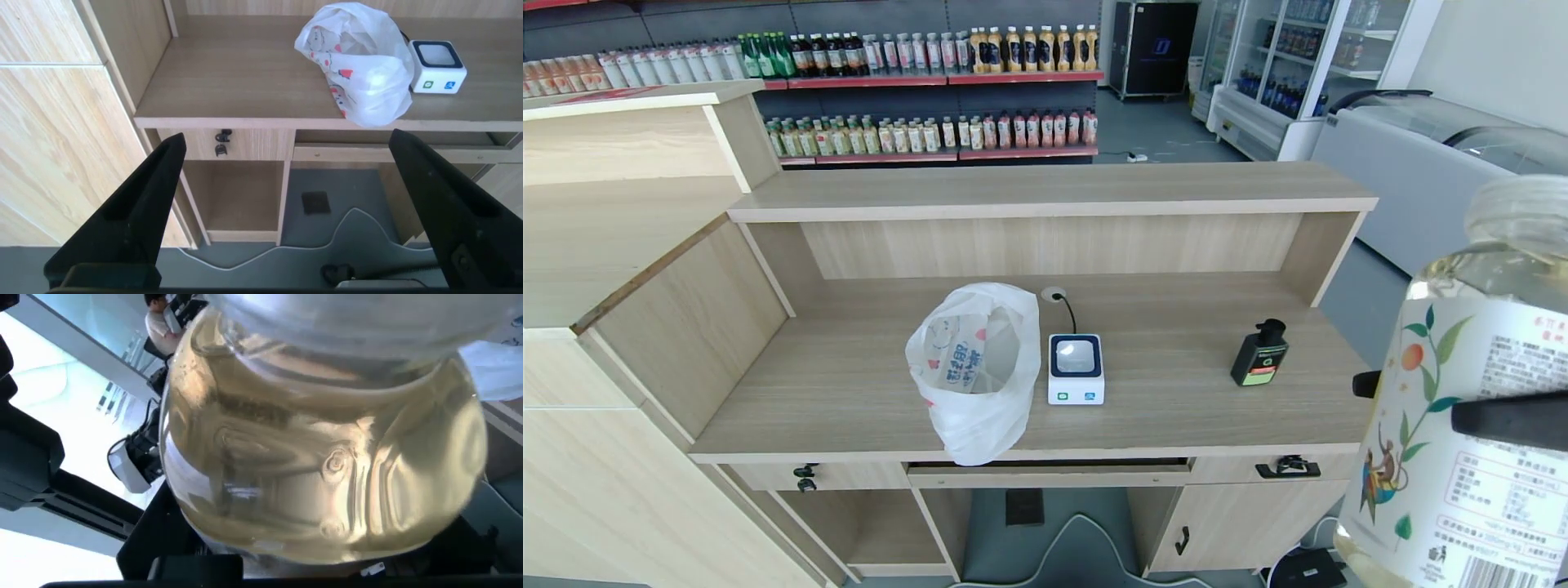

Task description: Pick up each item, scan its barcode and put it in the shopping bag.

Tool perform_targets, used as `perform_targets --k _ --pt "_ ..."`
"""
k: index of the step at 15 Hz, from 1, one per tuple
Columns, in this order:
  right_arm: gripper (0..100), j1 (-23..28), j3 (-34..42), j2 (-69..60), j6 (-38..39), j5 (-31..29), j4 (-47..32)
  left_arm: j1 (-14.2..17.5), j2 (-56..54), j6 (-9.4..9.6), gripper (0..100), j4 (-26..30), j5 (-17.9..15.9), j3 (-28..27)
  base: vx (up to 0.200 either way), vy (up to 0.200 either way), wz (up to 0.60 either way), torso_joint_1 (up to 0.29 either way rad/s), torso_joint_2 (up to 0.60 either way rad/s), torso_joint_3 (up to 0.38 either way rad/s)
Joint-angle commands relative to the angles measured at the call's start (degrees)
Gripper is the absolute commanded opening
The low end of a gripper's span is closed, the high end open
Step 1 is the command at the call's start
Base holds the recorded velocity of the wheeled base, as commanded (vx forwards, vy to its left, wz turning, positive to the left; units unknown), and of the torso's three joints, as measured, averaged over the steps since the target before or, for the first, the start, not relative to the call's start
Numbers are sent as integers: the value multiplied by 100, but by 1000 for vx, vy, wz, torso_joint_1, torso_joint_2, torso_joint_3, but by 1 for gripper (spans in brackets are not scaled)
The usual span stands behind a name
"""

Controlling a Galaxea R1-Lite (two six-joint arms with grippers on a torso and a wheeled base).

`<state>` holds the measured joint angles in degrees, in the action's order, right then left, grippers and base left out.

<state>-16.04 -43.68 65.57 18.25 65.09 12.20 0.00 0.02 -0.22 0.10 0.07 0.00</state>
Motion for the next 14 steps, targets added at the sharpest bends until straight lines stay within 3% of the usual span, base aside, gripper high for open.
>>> perform_targets --k 1,14 --pt "0 -57 9 -124 -14 4 -95 0 -2 -4 100 -1 1 0 0 0 0 0 0 0" --pt "0 260 17 -308 -120 -40 -245 0 -2 -4 100 -1 -7 0 0 0 0 0 0 0"
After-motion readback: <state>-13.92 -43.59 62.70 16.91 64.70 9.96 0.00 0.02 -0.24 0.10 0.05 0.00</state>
